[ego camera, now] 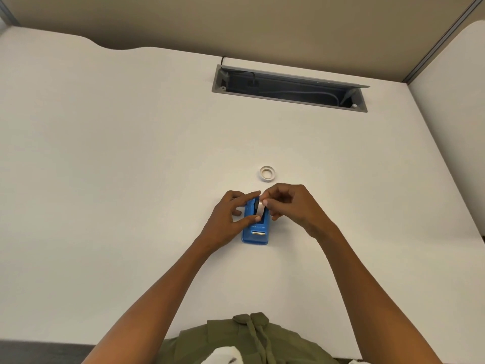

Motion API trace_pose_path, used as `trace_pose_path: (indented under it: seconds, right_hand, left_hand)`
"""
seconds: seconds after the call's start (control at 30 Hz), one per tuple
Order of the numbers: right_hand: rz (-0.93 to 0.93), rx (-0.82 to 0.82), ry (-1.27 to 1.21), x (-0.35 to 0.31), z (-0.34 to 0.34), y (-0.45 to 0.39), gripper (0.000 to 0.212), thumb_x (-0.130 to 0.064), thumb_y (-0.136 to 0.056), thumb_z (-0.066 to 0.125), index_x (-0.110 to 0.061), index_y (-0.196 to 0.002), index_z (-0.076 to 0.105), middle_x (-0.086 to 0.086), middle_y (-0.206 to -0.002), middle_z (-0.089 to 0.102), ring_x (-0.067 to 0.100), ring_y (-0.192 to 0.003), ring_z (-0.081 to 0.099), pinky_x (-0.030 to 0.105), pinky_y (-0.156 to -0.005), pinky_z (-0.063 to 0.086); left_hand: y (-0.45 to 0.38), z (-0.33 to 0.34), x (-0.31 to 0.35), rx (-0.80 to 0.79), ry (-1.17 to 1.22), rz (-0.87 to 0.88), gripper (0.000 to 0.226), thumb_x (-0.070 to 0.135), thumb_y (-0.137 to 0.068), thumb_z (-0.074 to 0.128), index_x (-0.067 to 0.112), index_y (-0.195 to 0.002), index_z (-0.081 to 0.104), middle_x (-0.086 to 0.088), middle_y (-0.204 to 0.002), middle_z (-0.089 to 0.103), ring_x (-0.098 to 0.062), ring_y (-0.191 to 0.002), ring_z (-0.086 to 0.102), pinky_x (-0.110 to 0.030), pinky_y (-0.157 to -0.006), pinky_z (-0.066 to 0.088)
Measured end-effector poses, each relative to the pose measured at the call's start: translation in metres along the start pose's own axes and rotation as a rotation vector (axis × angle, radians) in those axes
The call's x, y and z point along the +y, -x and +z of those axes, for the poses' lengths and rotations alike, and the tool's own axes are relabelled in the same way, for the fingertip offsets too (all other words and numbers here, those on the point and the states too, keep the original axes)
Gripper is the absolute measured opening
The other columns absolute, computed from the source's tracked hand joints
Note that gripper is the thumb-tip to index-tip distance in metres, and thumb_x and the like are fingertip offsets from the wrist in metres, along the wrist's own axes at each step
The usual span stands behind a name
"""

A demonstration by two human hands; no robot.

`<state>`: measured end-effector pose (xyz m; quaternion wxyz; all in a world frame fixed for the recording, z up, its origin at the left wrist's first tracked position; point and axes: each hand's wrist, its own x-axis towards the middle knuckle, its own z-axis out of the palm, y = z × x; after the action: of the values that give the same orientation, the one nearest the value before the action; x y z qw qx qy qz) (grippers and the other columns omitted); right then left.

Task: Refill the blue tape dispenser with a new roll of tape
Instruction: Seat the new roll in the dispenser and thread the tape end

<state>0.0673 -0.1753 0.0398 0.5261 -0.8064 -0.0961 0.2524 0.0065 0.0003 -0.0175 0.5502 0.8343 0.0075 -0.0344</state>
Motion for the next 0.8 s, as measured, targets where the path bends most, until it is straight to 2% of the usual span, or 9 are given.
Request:
trace_pose_path:
  seconds: [0.1,0.2,0.4,0.5,0.6,0.8]
  right_hand:
    - [-0.07,0.092,0.065,0.01,0.006,0.003,0.012,-0.013,-0.083,0.07,-0.021,-0.091,0.074,0.001,-0.079,0.069,0.004,-0.065,0.058,0.02,-0.065,0.051]
    - [-0.086,0.124,0.072,0.014,0.008,0.003,0.019,-0.014,-0.081,0.072,-0.028,-0.094,0.073,-0.009,-0.077,0.063,0.002,-0.068,0.056,0.019,-0.068,0.047]
    - [-0.063,0.141,0.013,0.015,0.01,0.002,0.019,-0.017,-0.077,0.077,-0.025,-0.094,0.075,-0.008,-0.072,0.061,0.009,-0.069,0.055,0.023,-0.066,0.049]
    - [-0.009,0.167,-0.085,0.013,0.012,0.0,0.011,-0.019,-0.078,0.076,-0.021,-0.089,0.076,0.0,-0.074,0.066,0.007,-0.063,0.056,0.022,-0.059,0.048]
    - [0.029,0.173,-0.162,0.013,0.013,-0.002,0.013,-0.017,-0.079,0.075,-0.014,-0.091,0.077,0.007,-0.083,0.071,0.004,-0.063,0.059,0.022,-0.058,0.048]
    - [-0.036,0.241,-0.244,0.02,0.018,0.001,0.012,-0.014,-0.08,0.074,-0.015,-0.092,0.077,0.005,-0.082,0.074,0.007,-0.065,0.061,0.021,-0.059,0.05]
  left_hand:
    - [0.002,0.001,0.001,0.008,0.008,0.003,0.052,0.033,-0.081,0.067,0.034,-0.129,0.048,0.0,-0.119,0.049,-0.012,-0.104,0.052,-0.013,-0.081,0.046]
    - [0.003,0.003,0.002,0.026,0.028,0.005,0.051,0.033,-0.083,0.065,0.031,-0.13,0.048,0.0,-0.119,0.049,-0.012,-0.106,0.052,-0.016,-0.084,0.047]
    - [0.005,0.003,0.005,0.048,0.036,0.027,0.055,0.033,-0.083,0.065,0.042,-0.132,0.041,0.007,-0.117,0.05,-0.003,-0.105,0.053,-0.007,-0.082,0.044]
    - [0.006,0.002,0.006,0.043,0.034,0.032,0.055,0.031,-0.083,0.066,0.041,-0.131,0.043,0.006,-0.118,0.05,-0.005,-0.106,0.053,-0.009,-0.083,0.045]
    - [0.007,0.003,0.005,0.046,0.05,0.021,0.051,0.029,-0.081,0.068,0.031,-0.129,0.051,0.001,-0.116,0.05,-0.01,-0.106,0.053,-0.014,-0.085,0.047]
    - [0.005,0.001,0.007,0.041,0.048,-0.011,0.049,0.03,-0.081,0.068,0.025,-0.127,0.054,-0.001,-0.117,0.05,-0.012,-0.104,0.053,-0.023,-0.087,0.049]
